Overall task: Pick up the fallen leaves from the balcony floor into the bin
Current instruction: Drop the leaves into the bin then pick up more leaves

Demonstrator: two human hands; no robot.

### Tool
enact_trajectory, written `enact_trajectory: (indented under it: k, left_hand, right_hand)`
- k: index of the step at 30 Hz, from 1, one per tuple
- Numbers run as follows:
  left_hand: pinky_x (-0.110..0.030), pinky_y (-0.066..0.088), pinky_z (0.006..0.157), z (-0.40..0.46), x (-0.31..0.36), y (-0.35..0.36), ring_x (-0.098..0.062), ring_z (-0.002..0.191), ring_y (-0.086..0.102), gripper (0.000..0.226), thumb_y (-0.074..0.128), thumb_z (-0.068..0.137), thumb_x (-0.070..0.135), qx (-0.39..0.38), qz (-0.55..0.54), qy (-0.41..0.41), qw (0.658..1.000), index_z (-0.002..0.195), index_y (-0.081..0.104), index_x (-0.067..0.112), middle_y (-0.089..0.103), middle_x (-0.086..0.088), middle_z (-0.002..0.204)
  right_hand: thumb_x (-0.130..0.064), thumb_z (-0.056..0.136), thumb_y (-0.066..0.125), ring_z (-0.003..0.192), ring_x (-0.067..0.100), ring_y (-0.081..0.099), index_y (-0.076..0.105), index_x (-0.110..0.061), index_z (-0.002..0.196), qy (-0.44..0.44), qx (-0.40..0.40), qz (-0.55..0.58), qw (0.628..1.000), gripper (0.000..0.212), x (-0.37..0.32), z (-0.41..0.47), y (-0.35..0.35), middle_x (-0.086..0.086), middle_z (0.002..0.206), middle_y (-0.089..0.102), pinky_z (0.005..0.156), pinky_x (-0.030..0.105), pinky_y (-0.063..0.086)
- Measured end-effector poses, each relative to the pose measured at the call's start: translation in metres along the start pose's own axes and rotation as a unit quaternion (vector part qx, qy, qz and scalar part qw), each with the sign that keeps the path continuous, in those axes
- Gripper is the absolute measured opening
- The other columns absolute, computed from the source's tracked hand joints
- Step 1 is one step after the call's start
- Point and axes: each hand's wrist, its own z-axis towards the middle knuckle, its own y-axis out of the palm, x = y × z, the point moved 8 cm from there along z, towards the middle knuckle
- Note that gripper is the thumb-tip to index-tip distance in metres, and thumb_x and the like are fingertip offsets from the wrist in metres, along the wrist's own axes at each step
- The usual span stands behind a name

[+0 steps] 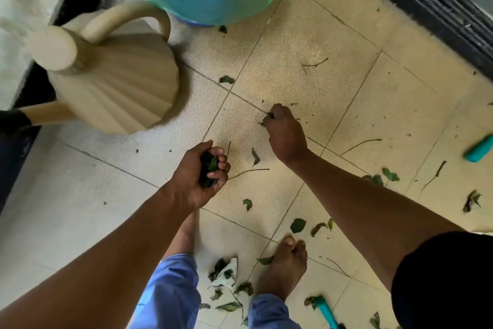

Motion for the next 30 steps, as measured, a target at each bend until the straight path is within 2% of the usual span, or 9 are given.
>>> enact_trajectory:
  k: [3,6,9,14,18,21,24,27,30]
  left_hand:
    - [-0.014,0.030,0.035,-0.001,0.003,0.001,-0.009,0.058,0.044,0.036,0.050,0.100,0.028,0.002,-0.001,-0.003,1.000,0.070,0.057,0.009,0.046,-0.002,0.070]
    - [-0.014,0.030,0.035,-0.005,0.009,0.001,-0.009,0.056,0.044,0.037,0.050,0.100,0.028,0.005,0.001,-0.005,1.000,0.069,0.057,0.010,0.046,-0.002,0.069]
    - [-0.014,0.030,0.035,-0.009,0.018,0.001,-0.009,0.059,0.042,0.039,0.049,0.101,0.028,0.006,0.005,-0.002,1.000,0.067,0.057,0.010,0.045,-0.002,0.068]
    - [-0.012,0.028,0.035,-0.012,0.036,-0.004,-0.008,0.061,0.040,0.037,0.048,0.101,0.028,0.011,0.005,0.008,1.000,0.070,0.056,0.010,0.045,-0.002,0.068]
    - [-0.012,0.027,0.035,-0.014,0.046,-0.011,-0.009,0.060,0.040,0.036,0.048,0.101,0.027,0.019,0.006,0.012,1.000,0.071,0.056,0.010,0.045,-0.002,0.068]
    - [-0.013,0.027,0.036,-0.015,0.051,-0.017,-0.009,0.059,0.041,0.036,0.048,0.101,0.027,0.022,0.006,0.015,1.000,0.071,0.056,0.010,0.046,-0.002,0.069]
    - [-0.012,0.026,0.037,-0.015,0.055,-0.022,-0.009,0.059,0.041,0.036,0.048,0.101,0.028,0.021,0.006,0.018,1.000,0.072,0.056,0.010,0.045,-0.002,0.069]
    - [-0.012,0.026,0.037,-0.015,0.056,-0.028,-0.009,0.058,0.042,0.037,0.047,0.102,0.029,0.023,0.005,0.018,1.000,0.071,0.056,0.010,0.045,-0.002,0.069]
    - [-0.012,0.024,0.037,-0.015,0.054,-0.031,-0.009,0.056,0.042,0.038,0.047,0.102,0.029,0.026,-0.002,0.016,1.000,0.071,0.056,0.009,0.045,-0.003,0.069]
  right_hand:
    - [0.020,0.064,0.063,0.076,0.034,0.060,0.065,0.001,0.071,-0.006,-0.014,0.030,0.999,0.021,-0.007,0.006,-0.002,0.017,0.084,0.058,0.047,0.034,0.052]
    - [0.020,0.057,0.066,0.068,0.030,0.059,0.066,0.000,0.068,0.050,-0.016,0.093,0.994,0.024,0.001,0.014,-0.001,0.016,0.077,0.060,0.050,0.030,0.048]
    - [0.011,0.066,0.072,0.071,0.026,0.066,0.073,-0.004,0.074,0.110,-0.012,0.171,0.979,0.017,0.003,0.031,-0.008,0.012,0.077,0.068,0.059,0.031,0.052]
    - [0.008,0.072,0.074,0.068,0.017,0.068,0.071,-0.010,0.069,0.100,0.026,0.263,0.959,0.018,-0.035,0.078,-0.033,0.002,0.072,0.072,0.062,0.034,0.056]
    - [0.011,0.073,0.069,0.071,0.022,0.066,0.065,-0.011,0.077,0.111,0.030,0.243,0.963,0.024,-0.050,0.099,-0.032,0.005,0.076,0.070,0.061,0.037,0.056]
    - [0.013,0.077,0.065,0.080,0.027,0.066,0.062,-0.010,0.104,0.114,0.012,0.208,0.971,0.036,-0.057,0.104,-0.027,0.011,0.090,0.069,0.064,0.032,0.052]
    - [0.011,0.081,0.065,0.094,0.030,0.066,0.061,-0.013,0.129,0.091,-0.002,0.156,0.984,0.054,-0.064,0.107,-0.024,0.016,0.104,0.067,0.076,0.036,0.055]
    - [0.009,0.085,0.065,0.096,0.030,0.064,0.062,-0.016,0.135,0.070,-0.011,0.107,0.992,0.056,-0.071,0.108,-0.021,0.017,0.111,0.062,0.080,0.034,0.056]
    - [0.006,0.090,0.065,0.094,0.028,0.064,0.065,-0.013,0.131,0.050,-0.012,0.073,0.996,0.045,-0.075,0.108,-0.023,0.017,0.113,0.059,0.078,0.032,0.057]
